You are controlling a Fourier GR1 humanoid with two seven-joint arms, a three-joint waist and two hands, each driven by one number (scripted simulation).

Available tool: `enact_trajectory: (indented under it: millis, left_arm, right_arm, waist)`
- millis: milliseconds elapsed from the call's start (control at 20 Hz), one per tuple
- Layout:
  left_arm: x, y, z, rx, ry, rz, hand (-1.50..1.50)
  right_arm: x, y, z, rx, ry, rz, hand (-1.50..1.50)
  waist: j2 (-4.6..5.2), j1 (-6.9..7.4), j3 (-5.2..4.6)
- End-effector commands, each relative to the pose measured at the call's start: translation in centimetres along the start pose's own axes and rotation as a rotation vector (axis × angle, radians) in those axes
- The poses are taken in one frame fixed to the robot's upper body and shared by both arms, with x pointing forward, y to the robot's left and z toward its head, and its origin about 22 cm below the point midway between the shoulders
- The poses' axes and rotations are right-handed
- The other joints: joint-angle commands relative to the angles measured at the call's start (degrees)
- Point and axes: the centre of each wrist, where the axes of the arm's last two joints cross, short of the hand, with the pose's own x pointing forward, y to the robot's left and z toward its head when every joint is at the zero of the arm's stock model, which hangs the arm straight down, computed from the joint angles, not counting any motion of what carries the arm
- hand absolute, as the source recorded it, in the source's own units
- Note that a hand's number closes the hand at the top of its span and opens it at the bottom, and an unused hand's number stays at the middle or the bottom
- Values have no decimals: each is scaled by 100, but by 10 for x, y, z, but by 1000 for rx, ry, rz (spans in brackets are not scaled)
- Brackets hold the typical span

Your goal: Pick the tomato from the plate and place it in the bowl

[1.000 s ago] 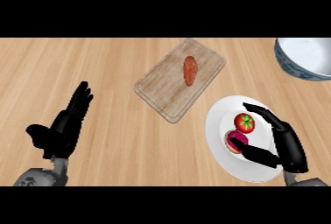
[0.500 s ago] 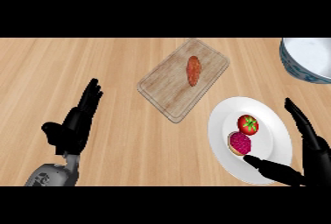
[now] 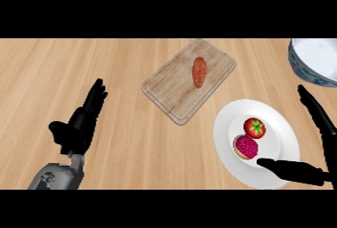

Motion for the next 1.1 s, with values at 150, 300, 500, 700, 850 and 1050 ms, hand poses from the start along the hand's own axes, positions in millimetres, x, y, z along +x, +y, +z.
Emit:
enact_trajectory:
  millis: [150,300,500,700,850,1050]
  left_arm:
    - [-8,-2,-13,0,8,9,0]
    - [6,-17,-11,-18,4,18,0]
    - [10,-9,-13,8,9,-11,0]
    - [0,2,13,6,-28,5,0]
    - [2,5,-5,-4,0,-5,0]
    - [-11,5,6,1,2,0,0]
  right_arm:
    - [-2,2,-19,145,179,87,-150]
    - [-8,18,-30,192,250,136,-150]
    - [-28,15,-11,238,243,108,-150]
    - [-47,11,-1,214,226,57,-150]
    - [-57,10,6,210,202,31,-150]
    - [-38,9,5,204,150,-56,-150]
  waist:
    - [13,-1,5]
    - [11,29,7]
    - [-1,-14,10]
    - [-5,-6,10]
    - [-1,-23,10]
    - [-3,-19,9]
